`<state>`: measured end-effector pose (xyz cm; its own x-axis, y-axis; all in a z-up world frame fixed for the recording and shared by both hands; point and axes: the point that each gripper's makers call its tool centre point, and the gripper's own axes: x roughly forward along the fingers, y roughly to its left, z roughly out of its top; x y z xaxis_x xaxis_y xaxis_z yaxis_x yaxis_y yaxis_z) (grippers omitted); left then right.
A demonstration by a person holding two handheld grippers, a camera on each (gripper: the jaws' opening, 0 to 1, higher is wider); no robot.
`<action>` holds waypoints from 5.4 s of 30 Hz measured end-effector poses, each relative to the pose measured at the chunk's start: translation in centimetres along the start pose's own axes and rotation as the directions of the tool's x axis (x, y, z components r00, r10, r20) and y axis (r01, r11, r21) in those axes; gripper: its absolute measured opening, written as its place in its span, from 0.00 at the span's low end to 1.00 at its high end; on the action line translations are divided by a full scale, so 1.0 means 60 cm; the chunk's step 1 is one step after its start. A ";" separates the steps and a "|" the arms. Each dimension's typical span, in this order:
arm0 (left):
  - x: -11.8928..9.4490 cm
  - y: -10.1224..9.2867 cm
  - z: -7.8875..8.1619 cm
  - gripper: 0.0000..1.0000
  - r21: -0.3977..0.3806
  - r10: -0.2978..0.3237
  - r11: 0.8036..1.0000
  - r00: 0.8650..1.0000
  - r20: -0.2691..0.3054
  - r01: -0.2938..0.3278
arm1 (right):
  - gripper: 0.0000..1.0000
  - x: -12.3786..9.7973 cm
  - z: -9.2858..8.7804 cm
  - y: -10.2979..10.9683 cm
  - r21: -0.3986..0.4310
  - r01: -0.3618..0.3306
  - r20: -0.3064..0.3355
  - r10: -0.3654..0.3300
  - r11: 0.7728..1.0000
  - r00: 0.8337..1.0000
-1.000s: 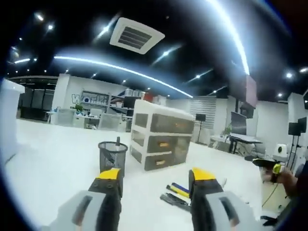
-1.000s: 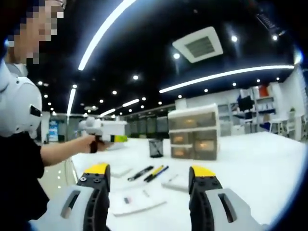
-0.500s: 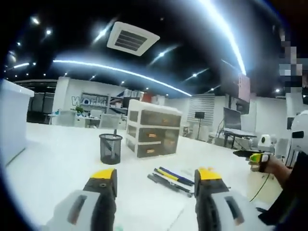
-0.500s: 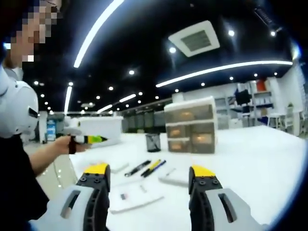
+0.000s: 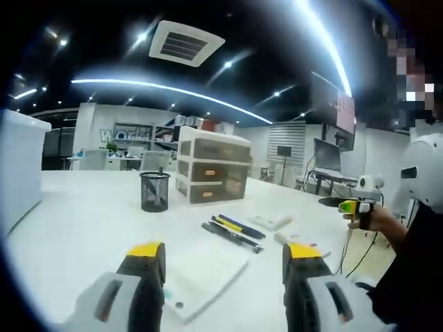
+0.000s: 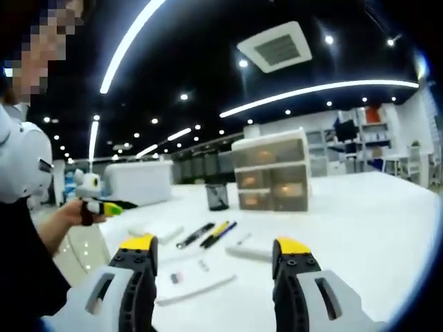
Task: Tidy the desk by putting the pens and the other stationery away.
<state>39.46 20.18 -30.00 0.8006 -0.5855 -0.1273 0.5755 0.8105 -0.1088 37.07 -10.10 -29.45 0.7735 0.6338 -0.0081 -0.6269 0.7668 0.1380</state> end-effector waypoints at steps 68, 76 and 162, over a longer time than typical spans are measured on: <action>-0.046 -0.020 -0.047 0.67 0.007 -0.043 0.999 0.998 -0.048 0.044 | 0.48 0.212 0.018 0.031 -0.178 -0.363 -0.583 0.199 0.915 0.788; -0.051 -0.025 -0.053 0.66 0.003 -0.043 0.999 0.997 -0.058 0.043 | 0.41 0.256 0.006 0.016 -0.145 -0.344 -0.635 0.179 0.928 0.751; -0.053 -0.082 -0.077 0.64 -0.011 -0.128 0.992 0.988 -0.084 0.127 | 0.03 0.410 -0.146 -0.023 -0.128 -0.299 -0.922 -0.002 0.946 0.388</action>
<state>33.32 17.99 -33.59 0.7038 -0.6833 -0.1944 0.6707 0.7293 -0.1350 56.11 5.32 -38.53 0.2149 0.3376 -0.9164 -0.8361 0.5485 0.0060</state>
